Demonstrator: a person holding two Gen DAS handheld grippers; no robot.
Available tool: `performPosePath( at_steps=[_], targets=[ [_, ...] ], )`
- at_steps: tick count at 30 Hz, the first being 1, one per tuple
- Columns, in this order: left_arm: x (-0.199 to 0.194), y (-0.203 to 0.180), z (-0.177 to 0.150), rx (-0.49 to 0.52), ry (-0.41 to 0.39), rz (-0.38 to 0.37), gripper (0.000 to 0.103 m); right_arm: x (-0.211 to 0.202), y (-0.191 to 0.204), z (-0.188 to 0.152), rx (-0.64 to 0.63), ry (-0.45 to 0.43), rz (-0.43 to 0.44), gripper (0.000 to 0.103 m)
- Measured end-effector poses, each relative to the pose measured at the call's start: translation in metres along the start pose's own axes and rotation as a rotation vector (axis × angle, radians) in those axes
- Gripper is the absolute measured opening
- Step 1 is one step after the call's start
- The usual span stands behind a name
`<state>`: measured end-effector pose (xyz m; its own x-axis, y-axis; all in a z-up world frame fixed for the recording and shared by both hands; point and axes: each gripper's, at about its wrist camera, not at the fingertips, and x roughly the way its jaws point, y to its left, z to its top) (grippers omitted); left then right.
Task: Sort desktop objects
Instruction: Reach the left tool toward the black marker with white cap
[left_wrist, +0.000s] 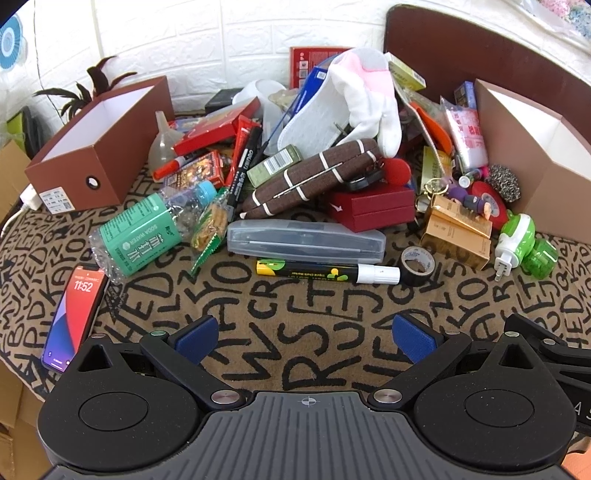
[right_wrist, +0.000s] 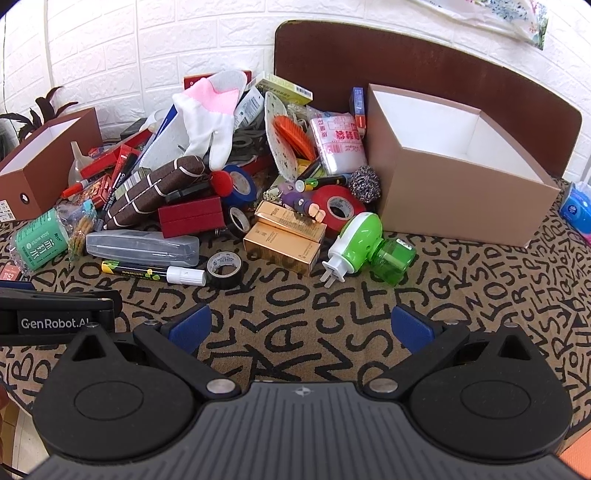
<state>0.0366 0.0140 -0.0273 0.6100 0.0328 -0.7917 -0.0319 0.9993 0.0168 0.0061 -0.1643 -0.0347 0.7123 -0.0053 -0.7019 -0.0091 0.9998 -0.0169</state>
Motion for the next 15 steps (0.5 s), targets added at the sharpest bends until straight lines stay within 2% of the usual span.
performPosePath(
  at_steps=[7, 11, 15],
  targets=[
    [0.021, 0.006, 0.001, 0.006, 0.016, -0.007, 0.103, 0.021, 0.004, 0.002, -0.010, 0.038, 0.024, 0.103],
    [0.036, 0.020, -0.001, -0.014, 0.036, -0.011, 0.103, 0.041, 0.013, 0.000, -0.044, 0.081, 0.072, 0.103],
    [0.045, 0.035, -0.001, -0.017, 0.019, -0.026, 0.103, 0.057, 0.025, -0.001, -0.089, 0.090, 0.128, 0.103]
  ],
)
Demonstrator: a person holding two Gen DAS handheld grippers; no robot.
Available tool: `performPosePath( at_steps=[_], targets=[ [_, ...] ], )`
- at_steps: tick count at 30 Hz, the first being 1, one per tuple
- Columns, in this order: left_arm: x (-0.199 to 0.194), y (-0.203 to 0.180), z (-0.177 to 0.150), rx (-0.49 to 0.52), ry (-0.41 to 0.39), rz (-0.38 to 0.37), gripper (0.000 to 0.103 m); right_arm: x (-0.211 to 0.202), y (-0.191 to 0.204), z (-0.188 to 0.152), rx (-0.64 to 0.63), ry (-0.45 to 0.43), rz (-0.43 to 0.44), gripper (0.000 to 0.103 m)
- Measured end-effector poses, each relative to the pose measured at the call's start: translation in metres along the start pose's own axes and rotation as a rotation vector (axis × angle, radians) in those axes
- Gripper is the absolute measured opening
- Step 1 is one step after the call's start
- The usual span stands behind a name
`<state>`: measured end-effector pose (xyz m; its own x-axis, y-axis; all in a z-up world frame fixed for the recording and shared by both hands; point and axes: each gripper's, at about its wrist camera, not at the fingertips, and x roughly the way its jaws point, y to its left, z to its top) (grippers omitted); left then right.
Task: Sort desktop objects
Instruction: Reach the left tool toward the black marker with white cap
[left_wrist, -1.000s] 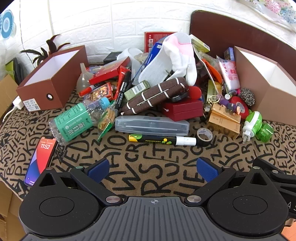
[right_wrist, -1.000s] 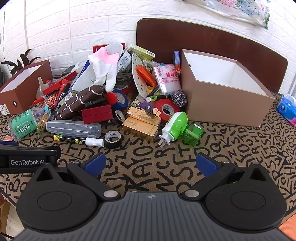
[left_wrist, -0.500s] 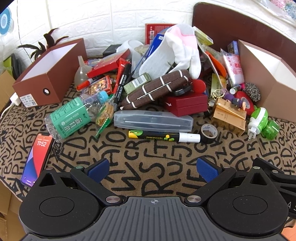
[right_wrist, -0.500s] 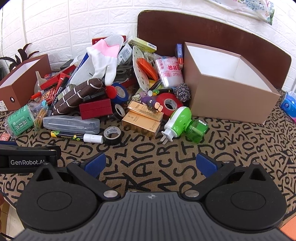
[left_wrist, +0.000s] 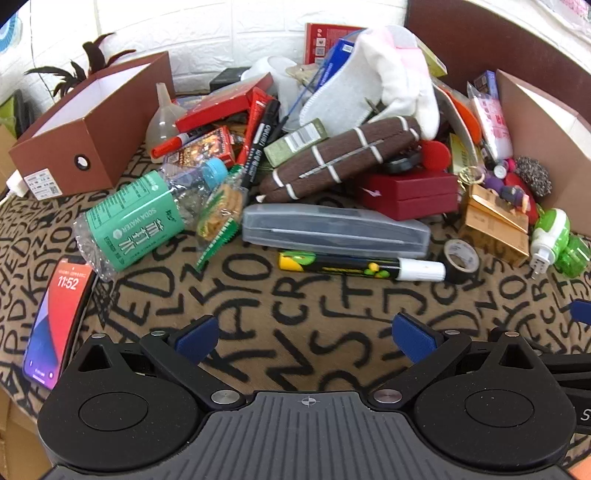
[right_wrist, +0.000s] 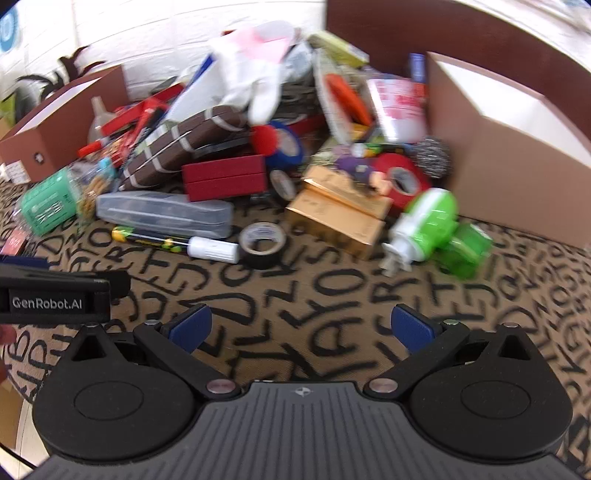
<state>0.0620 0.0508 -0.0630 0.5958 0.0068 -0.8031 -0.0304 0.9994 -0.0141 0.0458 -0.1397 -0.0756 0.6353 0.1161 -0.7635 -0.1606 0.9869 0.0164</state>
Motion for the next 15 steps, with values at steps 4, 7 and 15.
performPosePath(
  at_steps=[4, 7, 15],
  targets=[
    [0.004, 0.012, 0.009, -0.023, -0.014, -0.027, 0.101, 0.009, 0.012, 0.004, -0.050, -0.028, 0.094, 0.101],
    [0.009, 0.015, 0.017, -0.014, -0.014, -0.064, 0.100, 0.016, 0.020, 0.012, -0.085, -0.047, 0.146, 0.097],
    [0.038, 0.025, 0.030, -0.084, 0.091, -0.159, 0.084, 0.037, 0.038, 0.025, -0.202, -0.093, 0.250, 0.087]
  ],
)
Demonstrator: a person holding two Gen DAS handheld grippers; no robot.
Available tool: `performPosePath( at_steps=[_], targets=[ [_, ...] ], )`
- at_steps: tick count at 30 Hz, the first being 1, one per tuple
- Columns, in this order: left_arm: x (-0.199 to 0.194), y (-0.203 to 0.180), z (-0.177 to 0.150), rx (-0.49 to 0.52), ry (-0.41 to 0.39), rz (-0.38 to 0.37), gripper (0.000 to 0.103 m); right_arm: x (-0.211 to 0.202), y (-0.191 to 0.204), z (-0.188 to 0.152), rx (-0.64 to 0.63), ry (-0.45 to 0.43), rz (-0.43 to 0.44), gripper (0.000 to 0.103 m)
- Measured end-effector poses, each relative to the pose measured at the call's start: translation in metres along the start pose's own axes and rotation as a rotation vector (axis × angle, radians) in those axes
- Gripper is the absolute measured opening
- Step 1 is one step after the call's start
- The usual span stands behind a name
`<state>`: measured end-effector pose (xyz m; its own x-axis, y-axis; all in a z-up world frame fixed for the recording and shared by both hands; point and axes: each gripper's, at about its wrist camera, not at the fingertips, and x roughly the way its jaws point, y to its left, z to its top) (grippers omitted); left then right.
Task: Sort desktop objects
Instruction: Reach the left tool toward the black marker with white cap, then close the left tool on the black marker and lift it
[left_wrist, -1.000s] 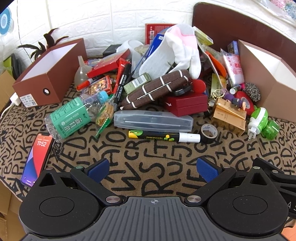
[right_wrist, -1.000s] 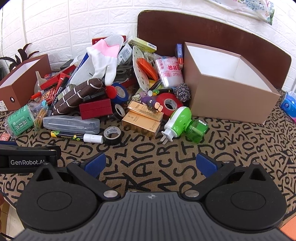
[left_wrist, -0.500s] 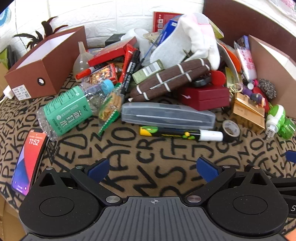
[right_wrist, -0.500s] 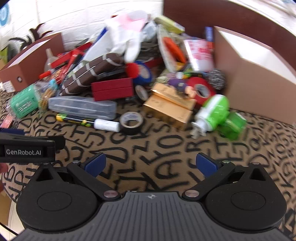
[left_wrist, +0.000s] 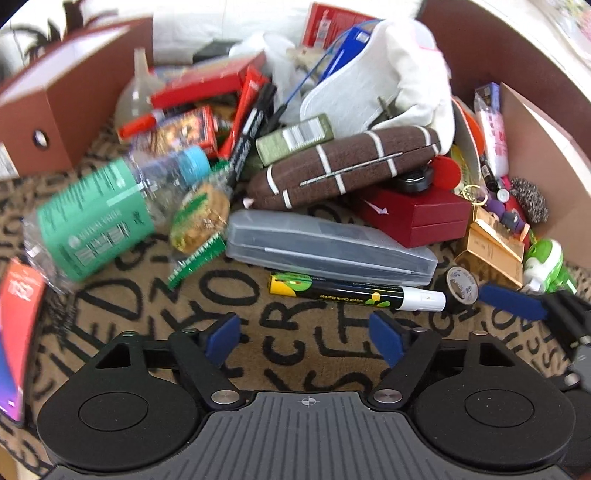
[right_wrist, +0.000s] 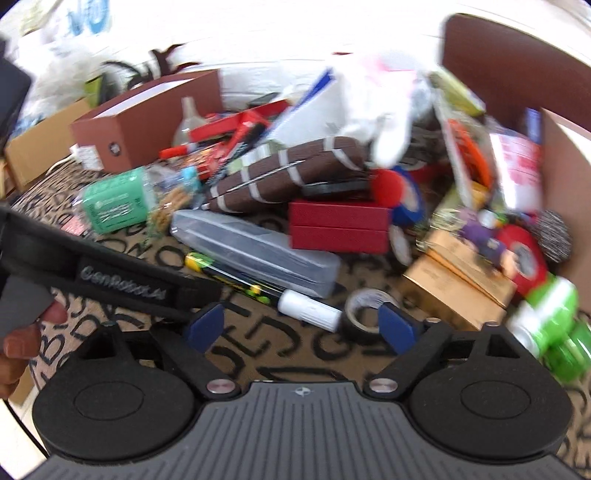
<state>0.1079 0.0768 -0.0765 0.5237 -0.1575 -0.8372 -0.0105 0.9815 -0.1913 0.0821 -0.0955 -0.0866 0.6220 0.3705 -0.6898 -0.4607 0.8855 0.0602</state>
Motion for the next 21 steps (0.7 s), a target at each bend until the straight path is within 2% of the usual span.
performPosePath(
  at_steps=[2, 4, 9, 11, 13, 15, 18, 21],
  targets=[
    [0.005, 0.002, 0.001, -0.016, 0.026, 0.002, 0.079, 0.011, -0.002, 0.004, -0.014, 0.027, 0.050, 0.077],
    [0.009, 0.003, 0.002, -0.019, 0.035, 0.007, 0.078, 0.018, -0.001, 0.008, -0.028, 0.027, 0.075, 0.077],
    [0.012, 0.010, 0.006, -0.075, 0.047, -0.017, 0.079, 0.030, 0.004, 0.013, -0.091, 0.023, 0.054, 0.072],
    [0.010, 0.014, 0.008, -0.115, 0.057, -0.061, 0.079, 0.032, 0.004, 0.013, -0.103, 0.026, 0.042, 0.058],
    [0.009, 0.014, 0.008, -0.139, 0.063, -0.092, 0.079, 0.034, 0.003, 0.011, -0.106, 0.058, 0.050, 0.053],
    [0.009, 0.010, 0.008, -0.131, 0.065, -0.086, 0.078, 0.036, 0.004, 0.006, -0.102, 0.078, 0.067, 0.051],
    [0.008, 0.010, 0.006, -0.139, 0.066, -0.066, 0.069, 0.029, 0.011, 0.002, -0.118, 0.088, 0.093, 0.040],
    [0.005, 0.013, 0.002, -0.161, 0.072, -0.096, 0.055, 0.020, 0.020, -0.003, -0.135, 0.110, 0.121, 0.030]
  ],
)
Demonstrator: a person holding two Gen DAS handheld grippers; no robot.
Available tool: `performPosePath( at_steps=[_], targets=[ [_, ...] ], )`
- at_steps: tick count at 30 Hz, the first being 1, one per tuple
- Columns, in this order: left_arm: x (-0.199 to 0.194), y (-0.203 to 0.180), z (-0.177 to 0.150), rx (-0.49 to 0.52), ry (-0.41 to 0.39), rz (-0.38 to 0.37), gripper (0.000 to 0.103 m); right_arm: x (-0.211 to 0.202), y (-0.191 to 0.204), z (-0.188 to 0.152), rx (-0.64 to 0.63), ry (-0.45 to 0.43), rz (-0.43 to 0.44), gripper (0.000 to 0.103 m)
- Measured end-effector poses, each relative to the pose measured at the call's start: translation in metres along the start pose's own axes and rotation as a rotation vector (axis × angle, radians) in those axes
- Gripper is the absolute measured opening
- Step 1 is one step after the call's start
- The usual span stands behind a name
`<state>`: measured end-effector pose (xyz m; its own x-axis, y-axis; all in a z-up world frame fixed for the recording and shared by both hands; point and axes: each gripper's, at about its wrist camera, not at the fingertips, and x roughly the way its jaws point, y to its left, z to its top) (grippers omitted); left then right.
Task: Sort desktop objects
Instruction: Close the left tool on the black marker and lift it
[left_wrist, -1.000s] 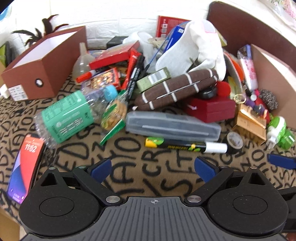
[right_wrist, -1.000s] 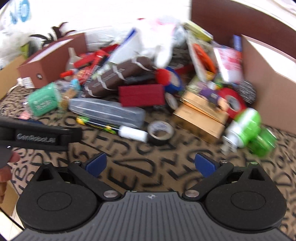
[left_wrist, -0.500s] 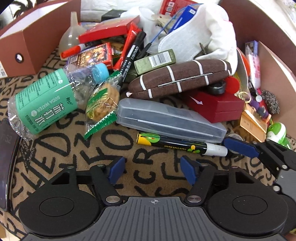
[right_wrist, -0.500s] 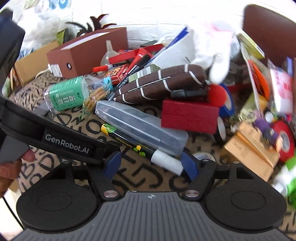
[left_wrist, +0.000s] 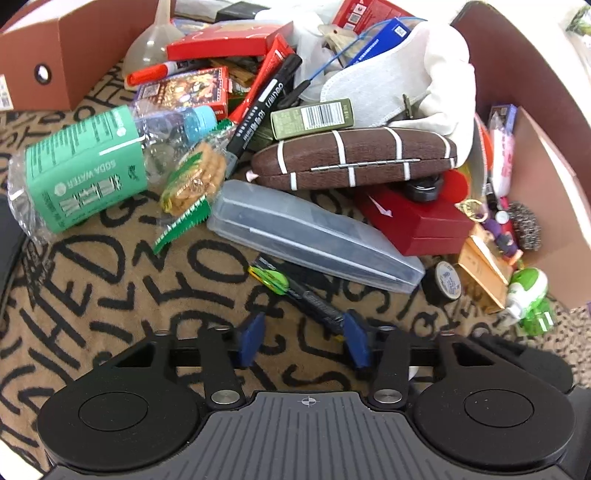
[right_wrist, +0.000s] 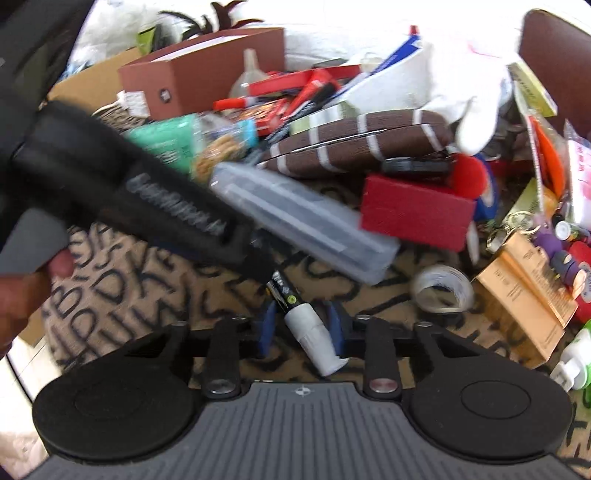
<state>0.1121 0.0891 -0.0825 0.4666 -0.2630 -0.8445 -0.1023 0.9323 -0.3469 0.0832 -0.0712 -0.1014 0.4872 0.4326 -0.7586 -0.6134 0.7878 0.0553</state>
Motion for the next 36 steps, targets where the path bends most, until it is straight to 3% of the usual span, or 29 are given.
performPosePath(
  at_steps=[4, 6, 8, 15, 16, 17, 18, 21, 22, 24, 25, 26, 28, 29, 30, 36],
  targets=[
    [0.001, 0.000, -0.004, -0.014, 0.026, -0.024, 0.032, -0.008, 0.011, -0.006, 0.016, 0.010, 0.030, 0.024],
    [0.003, -0.004, -0.005, -0.008, 0.029, -0.019, 0.031, -0.008, 0.014, -0.009, 0.019, 0.014, 0.025, 0.024],
    [0.006, -0.005, -0.005, -0.016, 0.027, -0.015, 0.023, -0.005, 0.013, -0.011, 0.037, 0.020, 0.020, 0.025],
    [0.015, -0.005, -0.004, -0.042, 0.019, -0.011, 0.024, -0.002, 0.007, -0.013, 0.085, 0.011, 0.031, 0.025],
    [0.016, -0.008, -0.005, -0.026, 0.015, -0.007, 0.040, -0.002, 0.007, -0.014, 0.088, 0.008, 0.030, 0.025],
    [0.017, -0.010, -0.006, -0.015, 0.011, -0.010, 0.048, -0.002, 0.007, -0.014, 0.086, 0.007, 0.029, 0.025],
    [0.016, -0.013, -0.008, -0.002, 0.008, -0.007, 0.049, -0.002, 0.008, -0.013, 0.084, 0.007, 0.027, 0.025],
    [0.019, -0.022, -0.011, 0.059, -0.007, 0.033, 0.042, 0.003, 0.007, -0.013, 0.080, -0.004, 0.023, 0.025],
    [0.019, -0.022, -0.010, 0.055, -0.008, 0.043, 0.030, 0.004, 0.008, -0.013, 0.076, -0.007, 0.020, 0.025],
    [0.018, -0.020, -0.011, 0.035, -0.004, 0.033, 0.029, 0.002, 0.011, -0.013, 0.059, -0.009, 0.010, 0.023],
    [0.017, -0.019, -0.012, 0.021, -0.003, 0.025, 0.029, 0.000, 0.012, -0.014, 0.049, -0.007, 0.009, 0.022],
    [0.017, -0.018, -0.013, 0.013, -0.006, 0.017, 0.045, -0.002, 0.014, -0.015, 0.037, -0.006, 0.008, 0.022],
    [0.019, -0.020, -0.016, 0.013, -0.019, 0.018, 0.046, -0.005, 0.016, -0.018, 0.034, -0.003, 0.003, 0.022],
    [0.019, -0.021, -0.016, 0.020, -0.021, 0.026, 0.041, -0.001, 0.015, -0.014, 0.039, -0.001, 0.002, 0.023],
    [0.018, -0.023, -0.016, 0.028, -0.024, 0.045, 0.027, 0.000, 0.014, -0.014, 0.046, -0.003, 0.000, 0.023],
    [0.002, -0.035, -0.022, 0.011, -0.020, 0.021, 0.021, -0.023, 0.010, -0.021, 0.042, -0.028, 0.023, 0.020]
  ],
)
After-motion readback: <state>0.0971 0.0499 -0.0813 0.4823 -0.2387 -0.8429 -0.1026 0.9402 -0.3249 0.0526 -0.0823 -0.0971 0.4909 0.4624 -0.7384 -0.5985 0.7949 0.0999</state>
